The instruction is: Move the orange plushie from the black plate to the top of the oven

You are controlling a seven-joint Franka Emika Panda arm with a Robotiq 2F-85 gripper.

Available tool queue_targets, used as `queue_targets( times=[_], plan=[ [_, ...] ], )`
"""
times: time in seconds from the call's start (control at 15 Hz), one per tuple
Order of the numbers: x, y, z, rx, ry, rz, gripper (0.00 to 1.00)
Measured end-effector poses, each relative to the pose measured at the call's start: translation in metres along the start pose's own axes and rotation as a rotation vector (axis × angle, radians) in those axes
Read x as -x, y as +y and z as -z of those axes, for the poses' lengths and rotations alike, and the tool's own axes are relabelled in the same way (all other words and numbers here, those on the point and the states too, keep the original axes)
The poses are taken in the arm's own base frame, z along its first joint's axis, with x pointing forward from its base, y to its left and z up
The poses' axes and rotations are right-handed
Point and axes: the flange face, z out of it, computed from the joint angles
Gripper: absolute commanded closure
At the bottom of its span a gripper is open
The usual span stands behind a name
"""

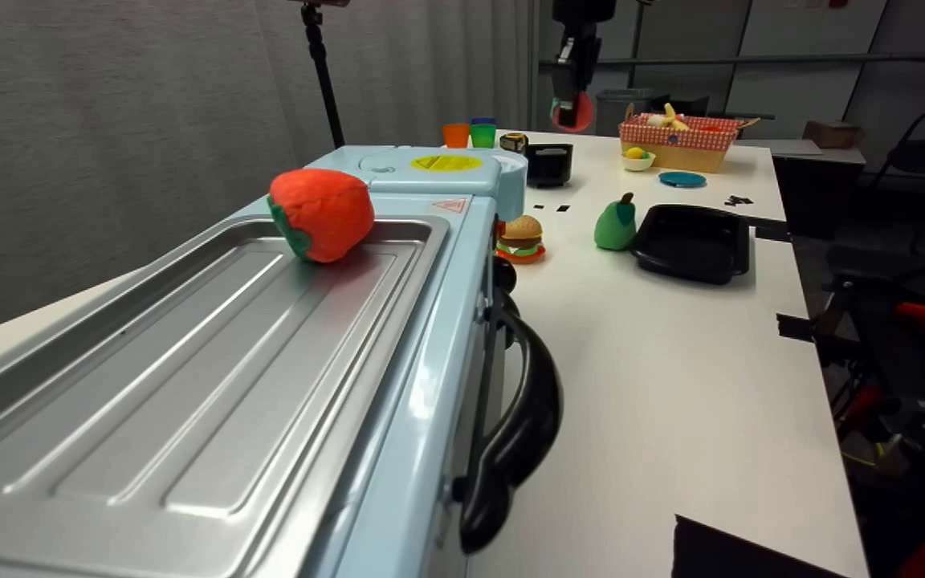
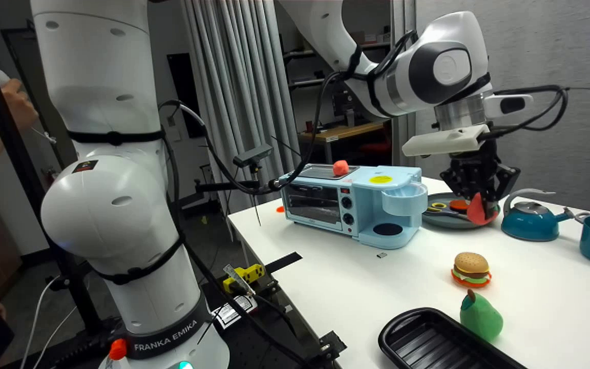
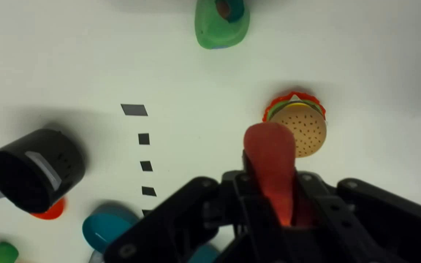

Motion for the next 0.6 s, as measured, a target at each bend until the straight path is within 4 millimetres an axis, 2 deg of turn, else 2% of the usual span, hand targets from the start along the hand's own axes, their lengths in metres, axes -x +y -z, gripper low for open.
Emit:
queue_targets(
  times=[0.33,0.6],
  plan=[
    [-0.037,-0.047,0.043,-0.017,0.103,0.086,0.96],
    [-0.054,-0.082,0.068,-0.056,0.158,0.150,0.96]
  ],
)
